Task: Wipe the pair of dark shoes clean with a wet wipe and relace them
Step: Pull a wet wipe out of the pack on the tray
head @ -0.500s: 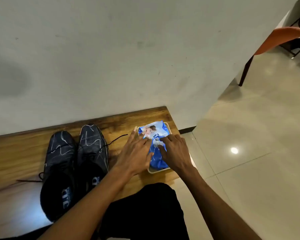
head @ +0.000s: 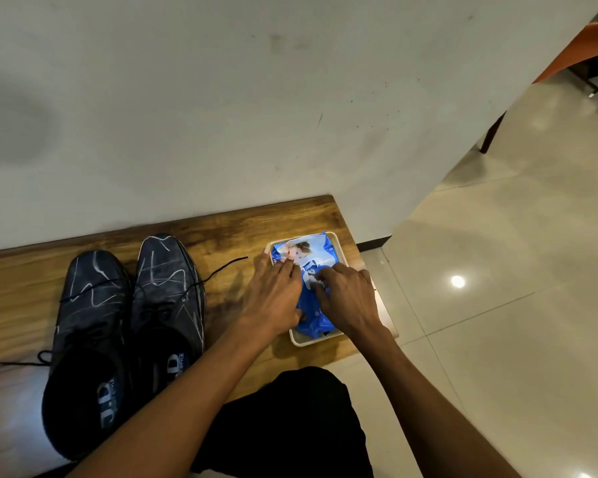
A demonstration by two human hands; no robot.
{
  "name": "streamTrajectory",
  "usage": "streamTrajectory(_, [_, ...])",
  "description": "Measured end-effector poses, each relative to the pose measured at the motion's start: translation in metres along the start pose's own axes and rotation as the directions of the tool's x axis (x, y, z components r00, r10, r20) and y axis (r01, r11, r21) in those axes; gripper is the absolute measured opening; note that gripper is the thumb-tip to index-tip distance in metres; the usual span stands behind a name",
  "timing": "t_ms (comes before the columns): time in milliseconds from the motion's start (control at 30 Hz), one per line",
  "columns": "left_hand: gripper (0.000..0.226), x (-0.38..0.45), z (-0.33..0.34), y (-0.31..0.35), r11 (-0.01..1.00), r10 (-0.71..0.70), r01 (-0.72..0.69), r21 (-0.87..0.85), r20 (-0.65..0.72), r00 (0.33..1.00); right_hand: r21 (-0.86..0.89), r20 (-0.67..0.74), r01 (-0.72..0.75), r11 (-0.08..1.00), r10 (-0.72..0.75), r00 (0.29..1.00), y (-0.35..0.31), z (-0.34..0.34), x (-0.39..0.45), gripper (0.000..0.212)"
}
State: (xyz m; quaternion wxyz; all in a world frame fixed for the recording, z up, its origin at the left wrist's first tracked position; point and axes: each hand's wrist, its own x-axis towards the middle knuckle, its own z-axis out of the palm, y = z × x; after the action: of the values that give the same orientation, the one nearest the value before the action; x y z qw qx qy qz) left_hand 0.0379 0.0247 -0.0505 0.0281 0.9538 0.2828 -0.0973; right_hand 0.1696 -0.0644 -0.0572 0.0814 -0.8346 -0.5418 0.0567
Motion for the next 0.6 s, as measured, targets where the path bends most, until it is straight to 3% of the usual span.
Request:
streamTrajectory(267, [0.091, 0.000, 0.007, 0.005, 0.998, -0.065, 0.065, 0.014, 0.009, 0.998, 0.290, -0.085, -0.057, 0.955, 0.084, 0.993, 0.000, -0.008, -0.007, 0.024])
streamTrajectory(600, [0.086, 0.000, 0.001, 0.010, 0.995, -0.098, 0.098, 0.004, 0.030, 0.995, 0.591, -0.124, -0.141, 0.794, 0.262, 0.957, 0.001, -0.042, -0.026, 0.013])
